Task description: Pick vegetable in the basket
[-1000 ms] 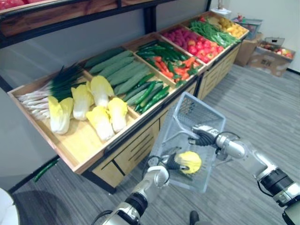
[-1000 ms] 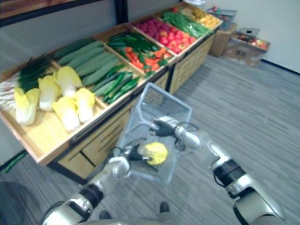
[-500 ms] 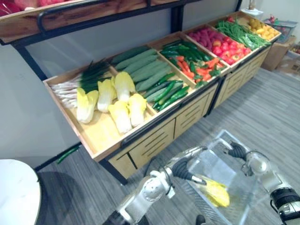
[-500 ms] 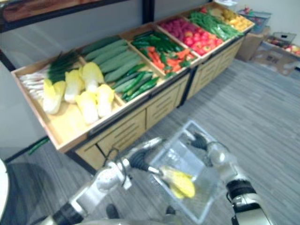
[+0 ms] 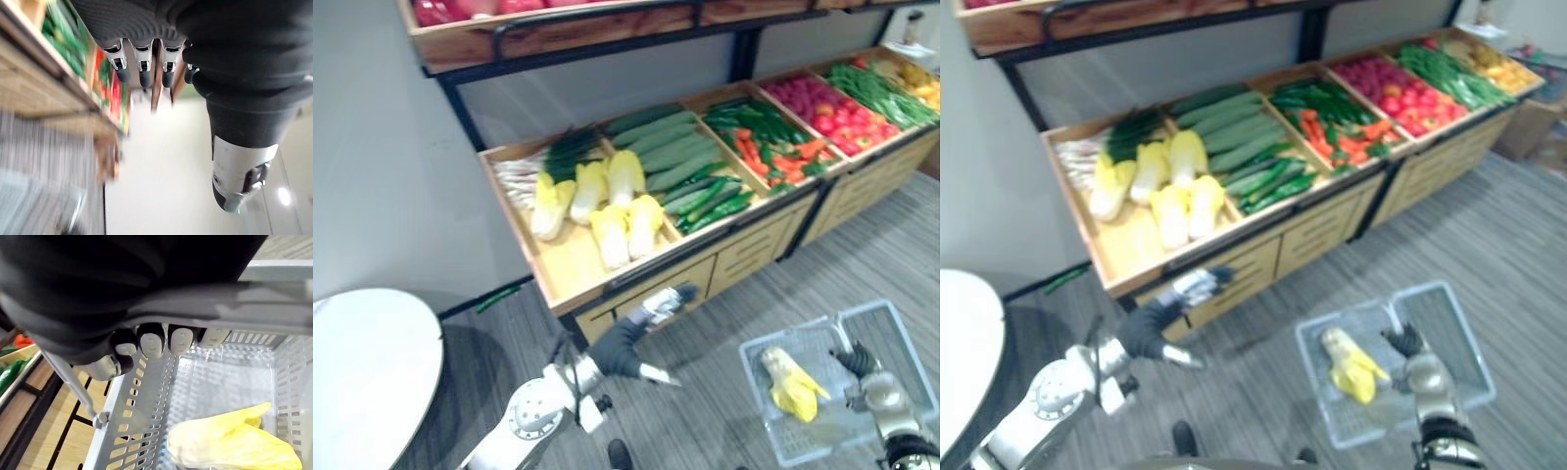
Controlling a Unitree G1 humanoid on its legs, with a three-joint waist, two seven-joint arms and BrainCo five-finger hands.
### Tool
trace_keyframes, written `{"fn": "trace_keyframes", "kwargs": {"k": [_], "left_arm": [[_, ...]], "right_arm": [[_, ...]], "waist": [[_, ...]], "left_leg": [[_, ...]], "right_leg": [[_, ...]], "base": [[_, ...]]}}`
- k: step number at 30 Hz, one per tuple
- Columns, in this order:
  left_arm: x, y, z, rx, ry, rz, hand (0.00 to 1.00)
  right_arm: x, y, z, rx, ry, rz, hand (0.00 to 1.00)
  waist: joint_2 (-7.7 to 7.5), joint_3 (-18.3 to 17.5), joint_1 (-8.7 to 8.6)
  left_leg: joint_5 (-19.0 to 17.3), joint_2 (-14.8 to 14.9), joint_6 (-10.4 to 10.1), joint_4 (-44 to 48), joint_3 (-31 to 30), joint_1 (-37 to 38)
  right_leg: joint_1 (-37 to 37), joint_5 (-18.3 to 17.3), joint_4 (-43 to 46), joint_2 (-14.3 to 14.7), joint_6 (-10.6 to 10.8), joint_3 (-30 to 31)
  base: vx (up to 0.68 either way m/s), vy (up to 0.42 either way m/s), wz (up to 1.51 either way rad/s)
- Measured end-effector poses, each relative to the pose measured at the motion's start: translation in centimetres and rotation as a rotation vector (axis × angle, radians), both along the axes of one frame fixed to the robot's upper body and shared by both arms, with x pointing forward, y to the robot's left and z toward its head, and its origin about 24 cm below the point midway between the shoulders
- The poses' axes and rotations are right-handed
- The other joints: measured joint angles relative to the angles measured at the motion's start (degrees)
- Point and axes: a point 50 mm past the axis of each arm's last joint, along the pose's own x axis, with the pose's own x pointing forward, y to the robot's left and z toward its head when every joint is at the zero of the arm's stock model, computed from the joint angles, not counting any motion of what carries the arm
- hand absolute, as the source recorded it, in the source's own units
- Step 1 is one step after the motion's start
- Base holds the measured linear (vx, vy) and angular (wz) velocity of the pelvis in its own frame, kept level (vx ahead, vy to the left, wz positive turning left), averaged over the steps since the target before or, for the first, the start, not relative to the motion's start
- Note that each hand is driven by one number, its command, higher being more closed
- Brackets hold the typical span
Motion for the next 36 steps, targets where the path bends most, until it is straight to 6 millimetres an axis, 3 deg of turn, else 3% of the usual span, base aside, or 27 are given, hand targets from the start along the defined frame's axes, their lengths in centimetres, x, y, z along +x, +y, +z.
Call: {"fn": "trace_keyframes", "kwargs": {"k": [1, 2, 3, 6, 11, 14, 19, 24, 29, 36], "left_arm": [[0.5, 0.8, -0.5, -0.013, -0.001, 0.104, 0.0], [1.1, 2.7, -1.9, 0.029, 0.011, 0.348, 0.0], [1.0, 4.8, -3.8, 0.1, 0.07, 0.55, 0.0], [-0.8, 9.3, -7.5, 0.273, 0.226, 0.868, 0.0], [-3.9, 13.8, -10.7, 0.375, 0.39, 1.179, 0.0], [-7.5, 16.3, -14.4, 0.37, 0.619, 1.394, 0.0], [-13.2, 15.3, -20.3, 0.395, 1.05, 1.379, 0.0], [-17.7, 13.3, -23.0, 0.46, 1.322, 1.288, 0.0], [-18.7, 11.6, -23.9, 0.481, 1.404, 1.225, 0.0], [-18.4, 8.9, -24.9, 0.546, 1.429, 1.054, 0.0]], "right_arm": [[-0.7, 0.2, -0.6, 0.026, 0.006, -0.036, 1.0], [-2.0, 0.7, -1.7, 0.067, 0.024, -0.093, 1.0], [-3.0, 1.1, -2.4, 0.099, 0.024, -0.146, 1.0], [-5.6, 1.4, -3.6, 0.147, 0.038, -0.264, 1.0], [-6.6, 1.7, -4.0, 0.155, 0.039, -0.308, 1.0], [-6.6, 2.4, -4.4, 0.175, 0.036, -0.312, 1.0], [-7.0, 4.1, -5.3, 0.239, 0.039, -0.356, 1.0], [-7.5, 6.3, -6.4, 0.31, 0.059, -0.381, 1.0], [-8.6, 7.0, -7.0, 0.323, 0.079, -0.391, 1.0], [-9.3, 7.4, -7.4, 0.37, 0.084, -0.456, 1.0]], "waist": [[-0.3, 0.03, 0.46], [-0.73, -0.07, 1.15], [-0.86, -0.07, 1.08], [-1.04, -0.18, 0.79], [-1.27, -0.98, 0.84], [-1.47, -1.37, 0.82], [-1.89, -1.51, 0.75], [-2.45, -1.54, 0.6], [-2.64, -1.52, 0.04], [-2.98, -1.4, -0.71]], "left_leg": [[0.08, -0.17, 0.1, 0.0, -0.69, -0.3], [0.24, -0.5, 0.34, 0.01, -1.97, -0.86], [0.32, -0.7, 0.44, 0.01, -3.18, -1.1], [0.25, -1.5, 0.55, 0.0, -5.94, -0.87], [0.12, -1.53, 0.51, 0.0, -7.64, -0.77], [-0.21, -1.37, 0.26, 0.0, -7.63, -0.41], [-1.2, -1.41, 0.0, 0.0, -6.96, 0.67], [-2.65, -1.08, -0.82, -0.01, -4.27, 3.57], [-3.21, -0.9, -1.31, -0.01, -3.65, 4.31], [-4.23, -0.96, -1.7, -0.01, -2.7, 5.78]], "right_leg": [[0.05, 0.01, 0.03, -0.04, -0.14, -0.48], [0.13, -0.39, 0.21, -0.04, -0.36, -1.56], [0.38, -1.05, 0.83, -0.15, -0.38, -2.66], [1.25, -3.34, 3.04, -0.59, -0.52, -5.28], [2.01, -5.33, 4.06, -0.47, -0.74, -7.04], [2.37, -5.92, 4.04, -0.28, -0.76, -7.13], [3.04, -6.28, 3.99, -0.33, -1.34, -6.52], [4.08, -6.56, 4.0, -0.39, -1.76, -3.87], [4.28, -7.21, 4.22, -0.34, -1.79, -3.27], [5.19, -7.65, 4.14, -0.43, -2.47, -2.39]], "base": [[0.07, 0.034, 0.53], [0.07, 0.021, 0.46], [0.06, 0.012, 0.45], [0.06, -0.001, 0.47], [0.05, -0.028, 0.21], [0.06, -0.032, 0.0], [0.08, -0.022, -0.06], [0.07, -0.019, -0.27], [0.05, -0.022, -0.08], [0.05, -0.012, -0.06]]}}
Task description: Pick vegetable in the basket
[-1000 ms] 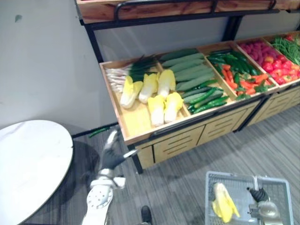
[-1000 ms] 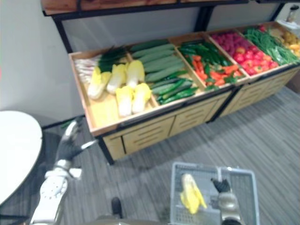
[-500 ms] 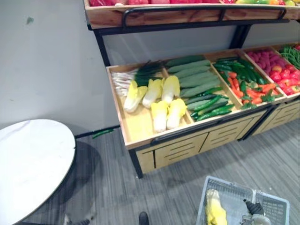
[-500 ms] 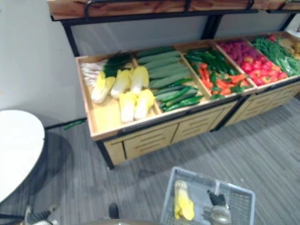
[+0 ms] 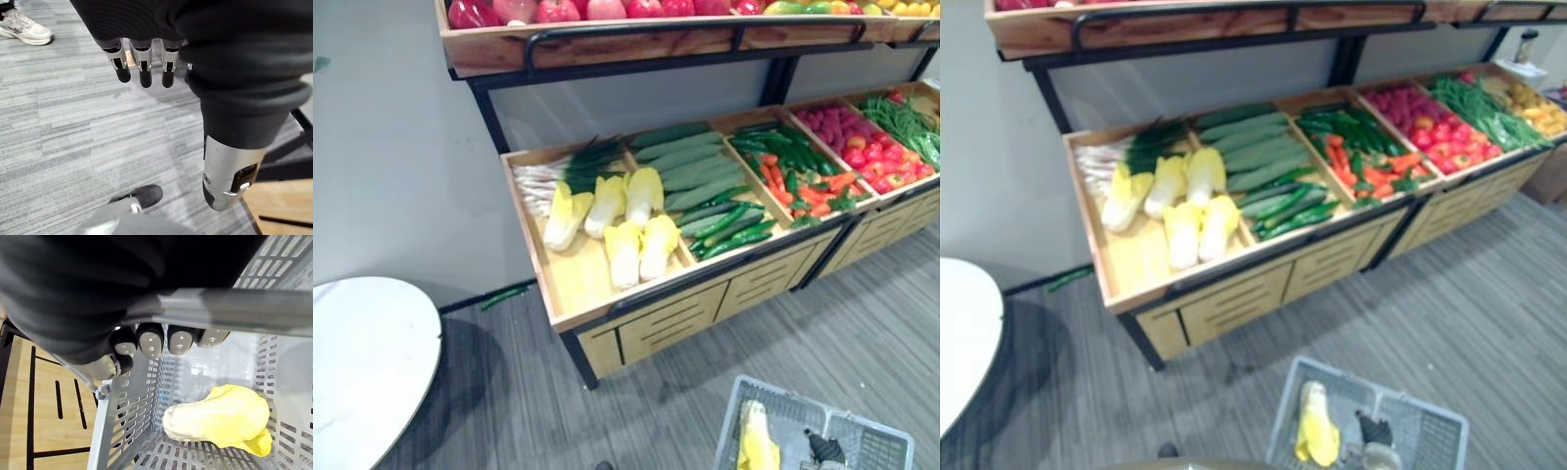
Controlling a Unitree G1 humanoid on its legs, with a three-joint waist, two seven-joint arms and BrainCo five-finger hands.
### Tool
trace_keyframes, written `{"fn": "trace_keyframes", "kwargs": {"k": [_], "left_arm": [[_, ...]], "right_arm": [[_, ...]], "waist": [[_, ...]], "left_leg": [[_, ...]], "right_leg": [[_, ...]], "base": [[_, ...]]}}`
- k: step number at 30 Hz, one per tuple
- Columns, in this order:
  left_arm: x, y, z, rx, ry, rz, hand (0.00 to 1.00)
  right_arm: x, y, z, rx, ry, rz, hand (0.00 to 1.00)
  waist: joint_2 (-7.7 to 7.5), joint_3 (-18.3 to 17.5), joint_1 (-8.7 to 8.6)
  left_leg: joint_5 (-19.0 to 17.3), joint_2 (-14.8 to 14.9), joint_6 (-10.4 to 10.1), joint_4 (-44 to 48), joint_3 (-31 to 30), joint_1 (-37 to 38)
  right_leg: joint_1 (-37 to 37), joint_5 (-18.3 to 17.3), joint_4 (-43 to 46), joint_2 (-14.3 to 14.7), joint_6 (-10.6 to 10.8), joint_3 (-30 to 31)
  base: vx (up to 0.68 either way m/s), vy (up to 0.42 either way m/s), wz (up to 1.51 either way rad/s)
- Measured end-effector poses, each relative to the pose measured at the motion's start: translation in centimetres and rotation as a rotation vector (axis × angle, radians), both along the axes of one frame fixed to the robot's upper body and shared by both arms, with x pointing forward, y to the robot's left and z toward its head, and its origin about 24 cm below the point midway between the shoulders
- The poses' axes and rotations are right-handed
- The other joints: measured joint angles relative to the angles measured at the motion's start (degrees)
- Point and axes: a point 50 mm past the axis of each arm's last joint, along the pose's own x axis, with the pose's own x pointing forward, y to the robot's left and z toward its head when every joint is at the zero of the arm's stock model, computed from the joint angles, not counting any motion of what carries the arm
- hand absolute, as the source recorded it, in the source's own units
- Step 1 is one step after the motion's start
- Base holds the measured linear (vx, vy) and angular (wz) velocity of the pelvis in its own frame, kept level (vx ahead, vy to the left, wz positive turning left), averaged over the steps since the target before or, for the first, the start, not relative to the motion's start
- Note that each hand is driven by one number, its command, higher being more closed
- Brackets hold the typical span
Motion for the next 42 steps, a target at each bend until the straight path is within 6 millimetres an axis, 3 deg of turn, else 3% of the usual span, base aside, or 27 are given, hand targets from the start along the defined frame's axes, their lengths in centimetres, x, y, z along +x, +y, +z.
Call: {"fn": "trace_keyframes", "kwargs": {"k": [12, 16, 19, 21, 22, 23, 24, 26, 28, 30, 32, 34, 35, 39, 42], "left_arm": [[1.1, -0.7, 0.0, -0.026, -0.033, -0.121, 0.0], [1.4, -0.7, 0.0, -0.025, -0.038, -0.147, 0.0], [2.1, 0.2, 0.4, -0.002, -0.054, -0.216, 0.0], [2.8, 0.7, 0.6, 0.013, -0.06, -0.254, 0.0], [3.5, 0.7, 0.7, 0.017, -0.079, -0.268, 0.0], [4.3, 0.6, 0.8, 0.019, -0.099, -0.277, 0.0], [5.8, 0.5, 1.2, 0.027, -0.153, -0.295, 0.0], [7.0, 0.3, 1.5, 0.03, -0.194, -0.311, 0.0], [7.6, 0.3, 1.6, 0.035, -0.205, -0.331, 0.0], [7.5, 0.2, 1.6, 0.027, -0.203, -0.335, 0.0], [7.6, 0.1, 1.5, 0.016, -0.202, -0.341, 0.0], [8.0, -0.2, 1.5, 0.001, -0.208, -0.347, 0.0], [8.3, -0.5, 1.4, -0.012, -0.208, -0.344, 0.0], [8.5, -2.4, 0.9, -0.059, -0.218, -0.333, 0.0], [8.5, -2.4, 0.9, -0.06, -0.223, -0.316, 0.0]], "right_arm": [[-0.6, 0.0, -0.2, -0.019, 0.035, -0.025, 1.0], [-0.7, -0.4, -0.1, -0.026, 0.024, -0.07, 1.0], [0.0, -0.6, 0.4, -0.039, -0.033, -0.089, 1.0], [0.4, -0.6, 0.7, -0.045, -0.075, -0.108, 1.0], [0.9, -0.7, 1.1, -0.055, -0.102, -0.111, 1.0], [1.1, -0.9, 1.3, -0.062, -0.12, -0.115, 1.0], [1.5, -0.9, 1.7, -0.07, -0.153, -0.129, 1.0], [1.5, -0.6, 1.7, -0.065, -0.158, -0.123, 1.0], [1.6, -0.4, 1.6, -0.061, -0.157, -0.118, 1.0], [1.6, -0.3, 1.6, -0.061, -0.154, -0.115, 1.0], [1.6, -0.3, 1.4, -0.056, -0.137, -0.104, 1.0], [1.8, -0.3, 1.2, -0.044, -0.119, -0.102, 1.0], [1.8, -0.7, 1.1, -0.046, -0.107, -0.111, 1.0], [1.4, -1.9, 1.2, -0.066, -0.064, -0.111, 1.0], [0.6, -1.7, 0.9, -0.06, -0.039, -0.116, 1.0]], "waist": [[-0.46, 0.69, -0.45], [-0.43, 2.67, -1.0], [-0.41, 4.44, -1.39], [-0.45, 4.68, -1.55], [1.08, 5.23, -1.49], [1.51, 6.17, -1.58], [1.91, 7.51, -1.63], [2.14, 7.98, -1.44], [1.31, 8.38, -1.67], [1.25, 8.37, -1.67], [0.89, 8.26, -1.64], [0.73, 8.49, -1.67], [0.9, 8.5, -1.64], [3.84, 8.19, -1.7], [4.91, 7.86, -2.18]], "left_leg": [[-1.11, 0.01, -0.59, 0.0, -0.25, 0.93], [-3.48, 1.01, -0.27, 1.86, 0.19, 3.26], [-7.24, 2.85, -0.12, 8.71, 2.65, 2.6], [-8.34, 4.19, 0.5, 10.35, 6.67, 2.32], [-8.7, 5.71, 0.83, 10.73, 9.37, 2.19], [-8.86, 6.44, 1.02, 10.86, 10.76, 2.46], [-9.03, 7.7, 1.33, 11.15, 14.81, 2.78], [-9.88, 8.42, 2.66, 11.28, 19.93, 3.25], [-10.74, 8.29, 3.92, 12.3, 27.08, 4.9], [-10.79, 8.52, 3.98, 12.35, 32.1, 6.75], [-10.97, 8.68, 3.69, 12.9, 35.75, 7.6], [-11.55, 9.79, 2.86, 15.25, 39.35, 7.55], [-11.89, 10.42, 2.2, 16.67, 41.18, 8.16], [-11.43, 12.62, 1.37, 19.51, 46.27, 8.55], [-11.39, 15.79, 1.41, 23.34, 46.26, 9.02]], "right_leg": [[0.88, -0.27, 0.56, 0.04, -0.44, 0.24], [0.25, -0.24, 7.17, -0.44, -0.44, 2.52], [-4.7, 0.12, 16.42, -1.37, -0.11, 7.21], [-8.55, 3.25, 18.54, -0.46, 0.51, 11.26], [-10.48, 6.81, 18.65, 0.42, 0.81, 12.11], [-11.39, 8.79, 18.25, 0.68, 0.84, 11.7], [-12.29, 13.35, 15.5, 1.03, -0.05, 8.38], [-12.16, 16.4, 10.92, 0.79, -1.27, 1.6], [-13.0, 10.33, 20.71, -3.6, -4.82, -9.64], [-12.05, 7.49, 28.24, -6.33, -5.68, -15.31], [-10.76, 5.75, 28.15, -6.98, -4.3, -16.76], [-10.9, 2.01, 24.56, -5.92, -3.6, -17.23], [-10.14, 0.6, 20.85, -3.93, -3.22, -16.81], [-9.16, -0.61, 9.02, 2.23, -3.49, -13.75], [-8.57, -1.01, 7.98, 4.3, -4.18, -12.67]], "base": [[0.05, -0.011, 0.02], [0.07, 0.019, -0.08], [0.05, 0.053, -0.52], [0.05, 0.069, -0.96], [0.03, 0.087, -0.95], [0.0, 0.127, -1.24], [-0.04, 0.108, -1.04], [-0.05, 0.099, -1.32], [-0.04, 0.065, -1.34], [-0.02, -0.005, -1.32], [0.01, -0.182, -1.27], [0.0, -0.223, -1.02], [-0.02, -0.318, -1.09], [-0.04, -0.298, -0.9], [-0.08, -0.139, -0.37]]}}
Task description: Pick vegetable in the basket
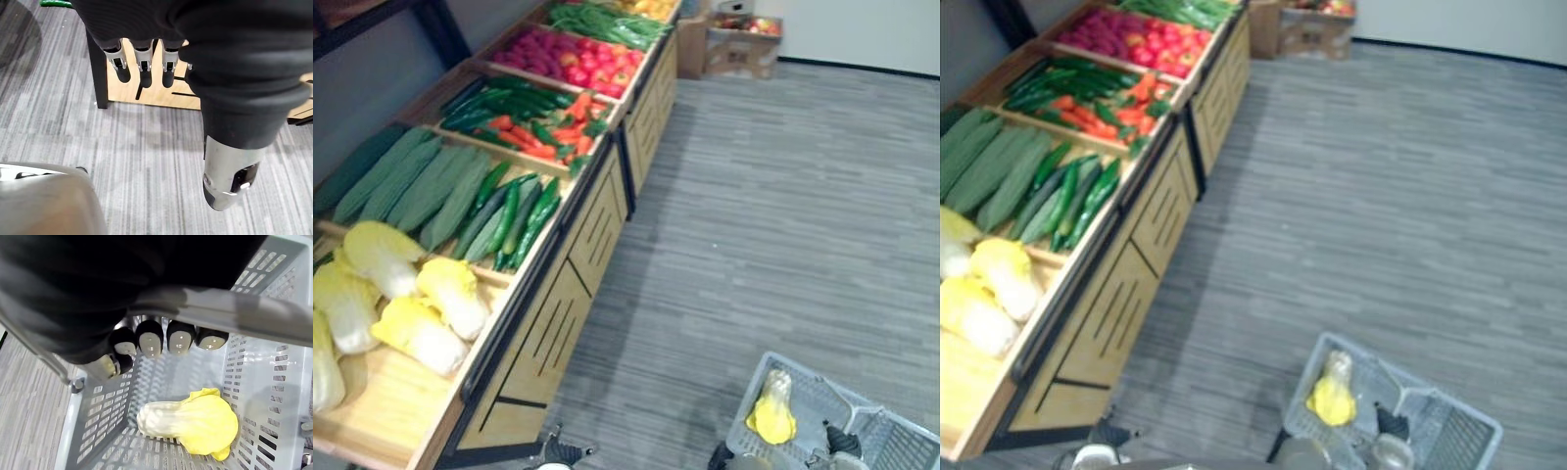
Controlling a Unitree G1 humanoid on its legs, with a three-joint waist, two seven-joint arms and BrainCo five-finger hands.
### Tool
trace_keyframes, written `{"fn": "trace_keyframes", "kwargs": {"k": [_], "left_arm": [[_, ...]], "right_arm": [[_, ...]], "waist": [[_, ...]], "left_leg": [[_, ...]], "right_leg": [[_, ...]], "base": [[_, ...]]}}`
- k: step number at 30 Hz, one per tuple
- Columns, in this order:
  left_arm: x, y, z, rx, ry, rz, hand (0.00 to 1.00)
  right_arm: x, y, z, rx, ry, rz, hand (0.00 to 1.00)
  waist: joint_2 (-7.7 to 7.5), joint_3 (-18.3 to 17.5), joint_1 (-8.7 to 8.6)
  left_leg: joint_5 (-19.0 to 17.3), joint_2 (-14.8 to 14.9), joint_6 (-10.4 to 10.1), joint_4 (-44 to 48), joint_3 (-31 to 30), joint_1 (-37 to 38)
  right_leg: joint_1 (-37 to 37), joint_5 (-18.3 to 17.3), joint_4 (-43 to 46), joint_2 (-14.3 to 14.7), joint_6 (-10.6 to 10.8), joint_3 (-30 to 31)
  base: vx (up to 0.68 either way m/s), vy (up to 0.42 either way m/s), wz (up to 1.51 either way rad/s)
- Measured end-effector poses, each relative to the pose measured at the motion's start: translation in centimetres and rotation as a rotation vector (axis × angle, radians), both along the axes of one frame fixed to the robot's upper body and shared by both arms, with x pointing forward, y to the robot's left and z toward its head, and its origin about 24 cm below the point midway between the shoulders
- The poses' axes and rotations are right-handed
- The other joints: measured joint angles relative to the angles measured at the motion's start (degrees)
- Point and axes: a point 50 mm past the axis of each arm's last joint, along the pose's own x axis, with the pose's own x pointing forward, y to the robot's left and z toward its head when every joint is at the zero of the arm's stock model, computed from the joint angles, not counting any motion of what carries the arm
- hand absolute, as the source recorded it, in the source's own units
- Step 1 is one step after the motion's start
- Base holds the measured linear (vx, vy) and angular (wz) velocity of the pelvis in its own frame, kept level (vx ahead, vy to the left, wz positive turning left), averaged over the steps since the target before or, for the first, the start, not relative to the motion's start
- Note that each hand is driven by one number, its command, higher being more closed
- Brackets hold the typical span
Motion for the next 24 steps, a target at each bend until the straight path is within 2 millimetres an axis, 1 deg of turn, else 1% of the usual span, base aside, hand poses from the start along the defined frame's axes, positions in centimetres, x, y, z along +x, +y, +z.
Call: {"fn": "trace_keyframes", "kwargs": {"k": [1, 2, 3, 4, 5, 6, 7, 8, 9, 10, 11, 12, 13, 14, 15, 16, 17, 18, 19, 20, 21, 22, 24], "left_arm": [[-0.1, 0.1, 0.0, 0.001, 0.003, 0.005, 0.0], [-0.3, 0.1, -0.1, 0.002, 0.006, 0.008, 0.0], [-0.6, 0.1, -0.1, 0.0, 0.013, 0.009, 0.0], [-0.8, 0.2, -0.1, 0.0, 0.014, 0.02, 0.0], [-0.8, 0.3, -0.1, -0.004, 0.012, 0.03, 0.0], [-0.9, 0.4, -0.1, -0.004, 0.012, 0.035, 0.0], [-0.9, 0.4, -0.1, -0.001, 0.009, 0.027, 0.0], [-0.8, 0.3, -0.1, -0.001, 0.007, 0.02, 0.0], [-0.9, 0.1, -0.1, -0.003, 0.002, 0.003, 0.0], [-1.3, 0.0, -0.2, -0.001, 0.01, -0.003, 0.0], [-1.7, 0.0, -0.2, 0.0, 0.017, 0.001, 0.0], [-2.4, 0.0, -0.4, -0.003, 0.031, 0.016, 0.0], [-2.6, 0.0, -0.4, -0.001, 0.032, 0.026, 0.0], [-2.6, -0.1, -0.4, -0.002, 0.031, 0.027, 0.0], [-2.7, -0.4, -0.5, -0.01, 0.031, 0.028, 0.0], [-2.7, -0.6, -0.5, -0.017, 0.028, 0.026, 0.0], [-2.5, -0.3, -0.4, -0.016, 0.02, 0.022, 0.0], [-2.3, 0.3, -0.2, 0.001, 0.012, 0.016, 0.0], [-2.1, 0.5, -0.2, 0.004, 0.01, 0.011, 0.0], [-1.7, 0.7, 0.0, 0.007, 0.006, -0.013, 0.0], [-1.5, 0.7, 0.0, 0.007, 0.003, -0.026, 0.0], [-1.4, 0.7, 0.0, 0.007, 0.002, -0.029, 0.0], [-1.5, 1.0, 0.0, 0.014, 0.007, -0.038, 0.0]], "right_arm": [[0.0, 0.2, -0.1, -0.003, 0.009, 0.014, 1.0], [0.1, 0.3, -0.1, -0.006, 0.011, 0.027, 1.0], [0.4, 0.5, -0.1, -0.013, 0.011, 0.056, 1.0], [0.7, 0.7, 0.0, -0.024, 0.011, 0.096, 1.0], [0.9, 0.7, 0.1, -0.03, 0.009, 0.113, 1.0], [1.0, 0.7, 0.2, -0.041, 0.013, 0.147, 1.0], [1.0, 0.5, 0.2, -0.05, 0.017, 0.161, 1.0], [0.9, 0.3, 0.3, -0.055, 0.018, 0.159, 1.0], [0.9, 0.2, 0.3, -0.058, 0.02, 0.158, 1.0], [0.9, 0.1, 0.3, -0.06, 0.019, 0.159, 1.0], [1.0, 0.1, 0.3, -0.06, 0.017, 0.158, 1.0], [0.9, 0.2, 0.3, -0.058, 0.016, 0.157, 1.0], [0.7, 0.3, 0.2, -0.054, 0.015, 0.154, 1.0], [0.7, 0.3, 0.2, -0.055, 0.013, 0.153, 1.0], [0.8, 0.1, 0.4, -0.062, 0.005, 0.153, 1.0], [0.8, -0.1, 0.5, -0.068, 0.003, 0.152, 1.0], [0.7, 0.6, 0.2, -0.047, 0.006, 0.148, 1.0], [0.5, 1.2, 0.0, -0.032, -0.001, 0.147, 1.0], [0.4, 1.5, -0.1, -0.024, -0.004, 0.142, 1.0], [0.3, 1.6, -0.2, -0.021, -0.003, 0.14, 1.0], [0.3, 1.7, -0.1, -0.021, -0.004, 0.14, 1.0], [0.5, 1.6, -0.1, -0.023, -0.008, 0.141, 1.0], [0.8, 1.7, 0.0, -0.02, -0.014, 0.148, 1.0]], "waist": [[0.28, -0.07, -0.58], [0.15, -0.02, -0.69], [0.07, 0.13, -0.73], [0.07, 0.19, -0.53], [0.05, 0.36, -0.36], [-0.58, 1.02, -0.13], [-0.34, 1.17, 0.11], [-0.3, 1.23, 0.14], [-0.3, 1.26, 0.47], [-0.31, 1.26, 0.71], [-0.31, 1.26, 0.7], [-0.25, 1.29, 0.66], [-0.2, 1.3, 0.69], [-0.07, 1.37, 0.72], [0.78, 1.48, 0.69], [1.65, 1.55, 0.74], [0.52, 1.43, 0.93], [-0.85, 1.44, 0.65], [-1.25, 1.45, 0.48], [-2.55, 1.16, 0.57], [-2.44, 1.27, 0.76], [-2.99, 0.97, 0.78], [-2.97, 0.96, 1.03]], "left_leg": [[0.02, 2.18, 0.01, 3.5, -0.12, 0.42], [0.04, 3.57, 0.04, 5.84, -0.29, 0.41], [0.53, 6.4, 0.57, 10.81, -0.86, 0.39], [2.07, 8.6, 0.79, 14.97, -2.59, 0.23], [3.12, 9.05, 1.25, 16.56, -4.48, 0.06], [6.03, 9.58, 2.62, 20.06, -11.27, -2.1], [5.1, 8.34, 1.63, 22.55, -20.59, -5.78], [3.52, 6.45, 0.57, 22.09, -25.39, -7.45], [0.13, 1.53, -0.99, 18.85, -33.63, -9.91], [-1.7, -2.71, -2.35, 13.67, -39.52, -10.9], [-2.06, -4.53, -2.89, 10.1, -42.07, -10.97], [-2.28, -7.08, -3.27, 3.3, -46.72, -10.68], [-2.1, -8.74, -3.46, -2.49, -51.04, -10.62], [-1.7, -9.32, -3.62, -4.9, -52.7, -10.63], [1.24, -9.85, -4.05, -9.11, -54.75, -10.57], [3.31, -9.66, -4.5, -10.16, -55.35, -10.73], [2.98, -10.75, -4.51, -10.34, -53.91, -9.78], [2.66, -12.69, -3.74, -11.59, -53.38, -9.47], [2.7, -13.6, -3.51, -11.95, -53.04, -9.46], [2.54, -15.12, -2.93, -12.57, -52.46, -9.01], [2.5, -16.45, -2.87, -13.29, -51.99, -8.43], [2.48, -16.89, -2.83, -13.35, -51.51, -8.22], [2.47, -18.03, -2.81, -13.54, -50.21, -7.17]], "right_leg": [[0.66, -0.61, -0.06, 0.73, -0.79, 0.57], [0.92, -0.85, -0.13, 1.06, -1.08, 0.9], [1.36, -1.15, -0.29, 1.77, -1.54, 2.07], [1.53, -1.29, -0.27, 2.25, -1.81, 3.74], [1.66, -1.36, -0.37, 2.33, -1.92, 4.74], [2.53, -1.45, -1.33, 2.53, -2.12, 6.72], [3.21, -1.35, -2.44, 2.19, -2.08, 8.33], [3.3, -1.34, -2.69, 1.64, -2.1, 8.87], [3.37, -1.07, -3.5, 0.81, -1.9, 10.6], [3.35, -0.5, -4.28, 0.42, -1.39, 12.41], [3.22, -0.33, -4.45, 0.35, -1.11, 13.4], [3.22, -0.08, -4.83, 0.44, -0.63, 14.74], [3.19, 0.27, -5.23, 0.69, 0.02, 15.94], [3.1, 0.49, -5.4, 0.86, 0.39, 16.67], [3.04, 1.25, -6.0, 1.67, 1.67, 17.99], [3.04, 1.7, -6.25, 2.36, 2.43, 18.47], [3.4, 2.47, -6.77, 1.13, 3.71, 19.57], [3.37, 2.98, -7.48, -0.61, 4.03, 19.71], [3.2, 3.22, -7.52, -1.5, 4.21, 19.71], [3.21, 3.32, -7.62, -2.93, 4.61, 19.88], [3.5, 3.48, -8.1, -4.07, 4.97, 20.39], [3.61, 3.59, -8.24, -4.54, 5.15, 20.6], [3.79, 3.77, -8.39, -5.68, 5.44, 21.2]], "base": [[-0.1, -0.132, -0.25], [-0.09, -0.095, -0.36], [-0.08, -0.077, -0.54], [-0.06, -0.064, -0.63], [-0.04, -0.049, -0.72], [-0.02, -0.031, -0.65], [-0.01, -0.009, -0.59], [0.02, 0.043, -0.57], [0.04, 0.085, -0.66], [0.05, 0.091, -0.74], [0.08, 0.15, -0.79], [0.1, 0.191, -0.72], [0.11, 0.214, -0.68], [0.14, 0.224, -0.65], [0.13, 0.204, -0.54], [0.17, 0.246, -0.59], [0.19, 0.224, -0.36], [0.18, 0.21, -0.2], [0.18, 0.205, -0.02], [0.16, 0.205, 0.01], [0.16, 0.193, -0.03], [0.15, 0.164, -0.15], [0.14, 0.104, -0.23]]}}
